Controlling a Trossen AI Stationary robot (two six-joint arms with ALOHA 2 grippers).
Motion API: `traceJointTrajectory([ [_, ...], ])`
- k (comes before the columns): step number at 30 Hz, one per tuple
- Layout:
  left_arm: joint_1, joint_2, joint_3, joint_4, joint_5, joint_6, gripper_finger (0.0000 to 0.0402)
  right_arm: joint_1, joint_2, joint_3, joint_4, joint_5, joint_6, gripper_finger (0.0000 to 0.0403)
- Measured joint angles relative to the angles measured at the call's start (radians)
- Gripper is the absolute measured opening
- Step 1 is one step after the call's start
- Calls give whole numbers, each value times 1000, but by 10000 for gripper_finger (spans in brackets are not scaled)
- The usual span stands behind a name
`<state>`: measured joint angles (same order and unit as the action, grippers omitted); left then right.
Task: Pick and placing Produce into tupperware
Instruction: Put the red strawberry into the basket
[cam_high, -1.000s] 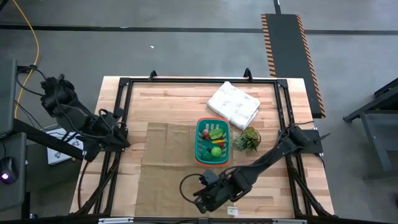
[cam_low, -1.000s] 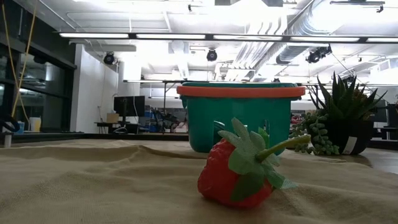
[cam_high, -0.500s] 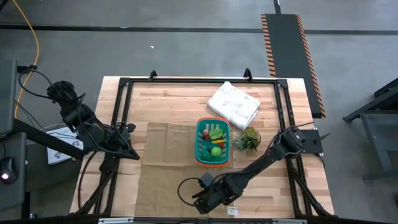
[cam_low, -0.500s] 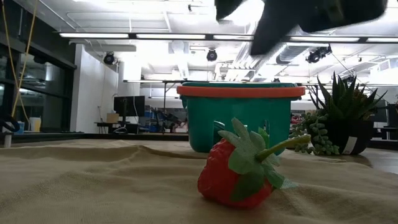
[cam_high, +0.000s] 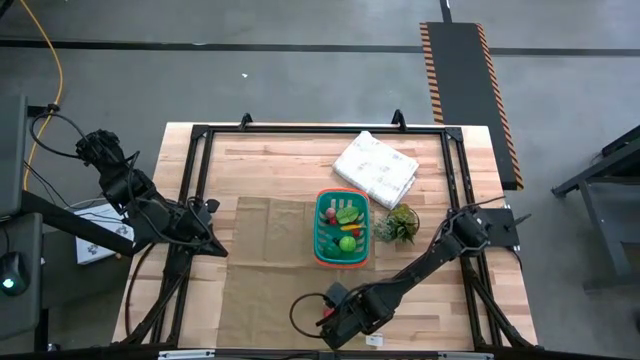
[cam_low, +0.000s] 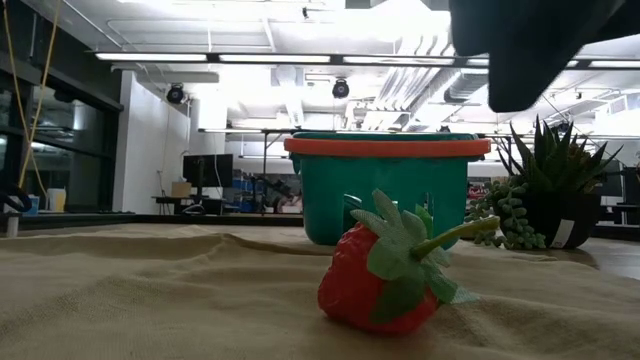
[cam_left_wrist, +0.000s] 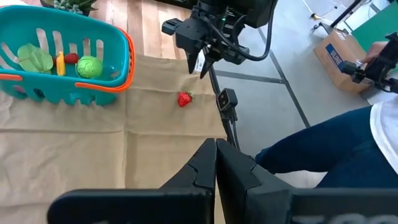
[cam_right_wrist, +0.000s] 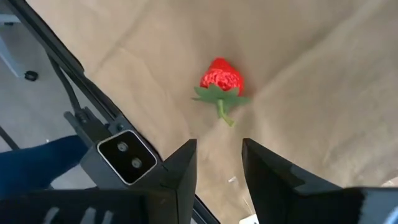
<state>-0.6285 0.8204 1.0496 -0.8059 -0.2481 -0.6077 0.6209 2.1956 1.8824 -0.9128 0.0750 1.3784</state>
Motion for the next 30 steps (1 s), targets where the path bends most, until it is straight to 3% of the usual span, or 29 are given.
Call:
traceJointTrajectory([
  [10,0,0,0,-2,-8,-8,1,-23,0,0,-13,-10,-8,119],
  [22,0,0,0,-4,-9,-27,1,-34,0,0,21,-26,170,119],
  [30,0,0,0,-15,-8,-26,1,-34,0,0,39,-24,-21,119],
])
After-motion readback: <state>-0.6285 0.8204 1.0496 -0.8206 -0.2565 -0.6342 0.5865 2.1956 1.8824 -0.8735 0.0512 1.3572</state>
